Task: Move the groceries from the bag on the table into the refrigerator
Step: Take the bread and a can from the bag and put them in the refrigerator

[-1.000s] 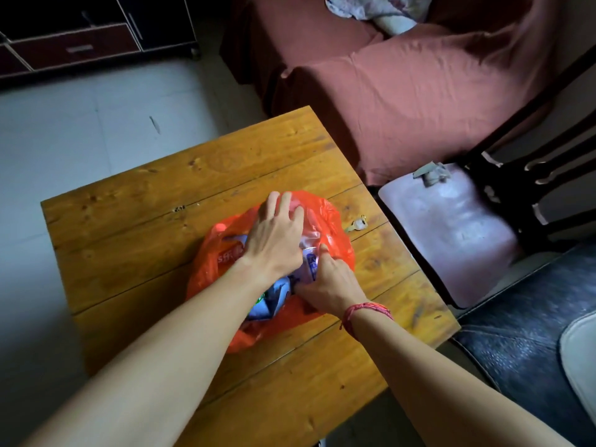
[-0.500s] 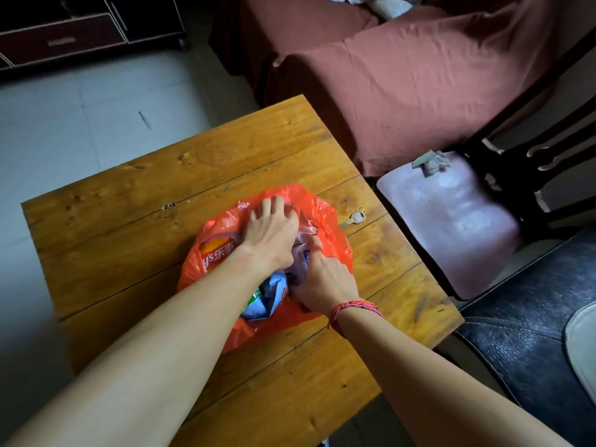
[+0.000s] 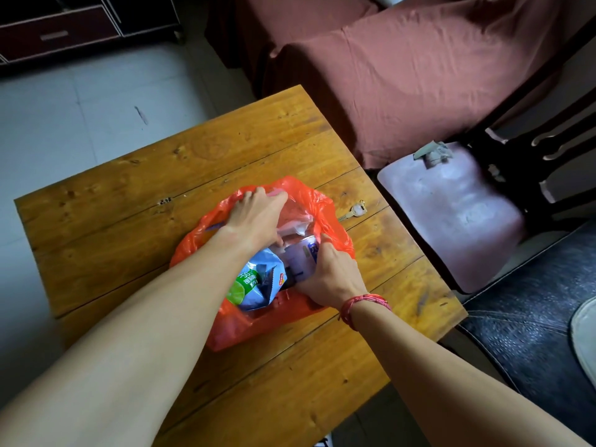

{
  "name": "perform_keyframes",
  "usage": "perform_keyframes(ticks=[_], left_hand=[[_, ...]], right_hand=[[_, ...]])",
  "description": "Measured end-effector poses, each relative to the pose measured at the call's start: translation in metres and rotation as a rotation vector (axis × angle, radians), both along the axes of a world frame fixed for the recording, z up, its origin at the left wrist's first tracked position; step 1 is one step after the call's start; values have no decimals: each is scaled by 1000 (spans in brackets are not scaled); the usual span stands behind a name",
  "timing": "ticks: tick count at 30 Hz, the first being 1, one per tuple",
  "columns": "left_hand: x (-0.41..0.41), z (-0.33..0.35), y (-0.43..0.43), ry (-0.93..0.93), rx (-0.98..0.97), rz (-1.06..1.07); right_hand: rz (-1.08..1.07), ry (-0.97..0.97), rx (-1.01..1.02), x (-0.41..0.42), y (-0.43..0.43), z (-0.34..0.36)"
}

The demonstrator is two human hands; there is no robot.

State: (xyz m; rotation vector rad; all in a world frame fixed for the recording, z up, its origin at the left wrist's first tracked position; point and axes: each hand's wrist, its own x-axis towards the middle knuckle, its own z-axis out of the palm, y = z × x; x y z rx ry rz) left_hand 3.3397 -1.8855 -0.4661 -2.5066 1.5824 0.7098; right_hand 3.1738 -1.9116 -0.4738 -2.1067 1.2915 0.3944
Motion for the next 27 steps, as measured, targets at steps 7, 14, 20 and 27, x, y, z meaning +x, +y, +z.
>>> perform_keyframes(ticks=[7,14,20,27], left_hand=[[-11,2,1,-18,-73,-23],[-24,-19,-9,-117,59,4],[-21,-24,-18,-171,33,22],[-12,10,-5,129,-168,89]], right_hand=[[-119,-136,103,-13,-2,4],[-115,-243,120,-21,-3,8],[-113,-286,126,-25,-9,18],[-201,-364,141,-34,-15,42]])
